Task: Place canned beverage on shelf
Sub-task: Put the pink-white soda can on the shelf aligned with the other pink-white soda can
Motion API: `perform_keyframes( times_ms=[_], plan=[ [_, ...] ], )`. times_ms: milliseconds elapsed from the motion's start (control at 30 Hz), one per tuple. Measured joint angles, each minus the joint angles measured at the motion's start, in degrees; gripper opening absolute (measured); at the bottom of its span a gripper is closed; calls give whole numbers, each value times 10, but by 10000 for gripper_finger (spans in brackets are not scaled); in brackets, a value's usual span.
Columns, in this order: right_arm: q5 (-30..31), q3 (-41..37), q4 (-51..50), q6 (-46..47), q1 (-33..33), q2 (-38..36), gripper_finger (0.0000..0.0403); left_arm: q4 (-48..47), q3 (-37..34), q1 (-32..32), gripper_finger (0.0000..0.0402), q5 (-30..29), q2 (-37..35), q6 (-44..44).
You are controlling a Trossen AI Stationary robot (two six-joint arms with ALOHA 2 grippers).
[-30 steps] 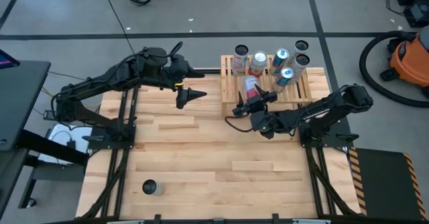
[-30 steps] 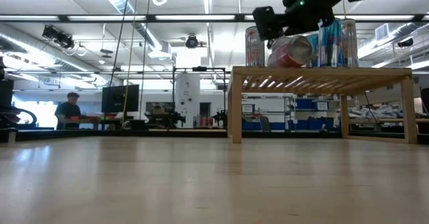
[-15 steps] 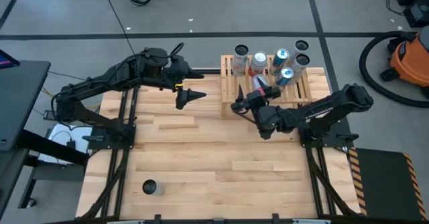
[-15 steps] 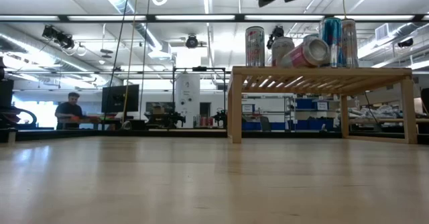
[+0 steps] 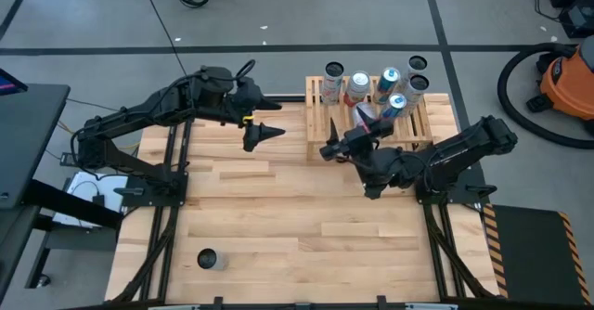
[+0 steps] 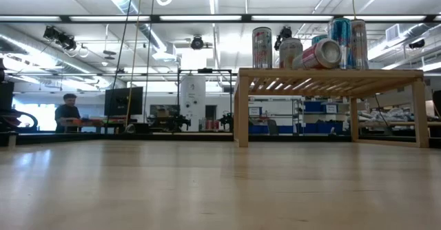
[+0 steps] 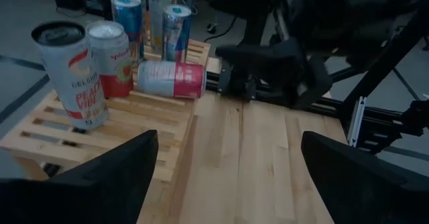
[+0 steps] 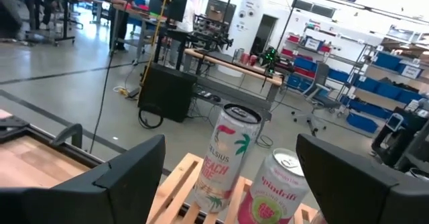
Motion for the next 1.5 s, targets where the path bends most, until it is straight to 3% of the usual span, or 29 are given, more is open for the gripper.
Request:
perform_keyframes(
  times_ms=[333,667,1133,1500],
  plan=[
    [0,47,0,-86,0,0,346,-6,0,0,369,0,0,-12],
    [0,96,-2,-298,0,-8,346,-6,0,0,369,0,0,-32],
    [-24,102,-53,-304,10,-151,345,-6,0,0,369,0,0,-50],
    [-107,102,-72,-304,104,-254,335,-5,0,0,369,30,0,-54]
  ],
)
